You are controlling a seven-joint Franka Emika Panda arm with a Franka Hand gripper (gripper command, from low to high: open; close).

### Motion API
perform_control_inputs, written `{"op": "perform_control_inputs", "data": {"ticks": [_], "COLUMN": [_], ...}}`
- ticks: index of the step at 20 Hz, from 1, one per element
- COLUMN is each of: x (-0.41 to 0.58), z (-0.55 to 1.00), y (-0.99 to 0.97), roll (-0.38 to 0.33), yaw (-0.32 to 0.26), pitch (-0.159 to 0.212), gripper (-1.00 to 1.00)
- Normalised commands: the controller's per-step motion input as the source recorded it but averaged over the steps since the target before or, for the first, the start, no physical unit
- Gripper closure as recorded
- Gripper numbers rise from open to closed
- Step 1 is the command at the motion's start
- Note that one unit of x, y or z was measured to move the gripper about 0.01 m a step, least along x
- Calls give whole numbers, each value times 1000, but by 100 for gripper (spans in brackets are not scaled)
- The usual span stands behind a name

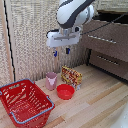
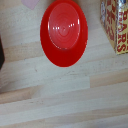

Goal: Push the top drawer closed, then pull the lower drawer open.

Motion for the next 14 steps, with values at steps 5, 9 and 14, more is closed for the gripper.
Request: {"op": "perform_control_inputs", "data": {"ticks": [5,9,14], "x": [-61,-106,-102], "z": [57,79,85], "y": [78,-19,-17], "roll": [-293,-342,-340], "yaw": [168,175,174], "pitch": [6,0,0], "gripper": [-100,-100,-100]}}
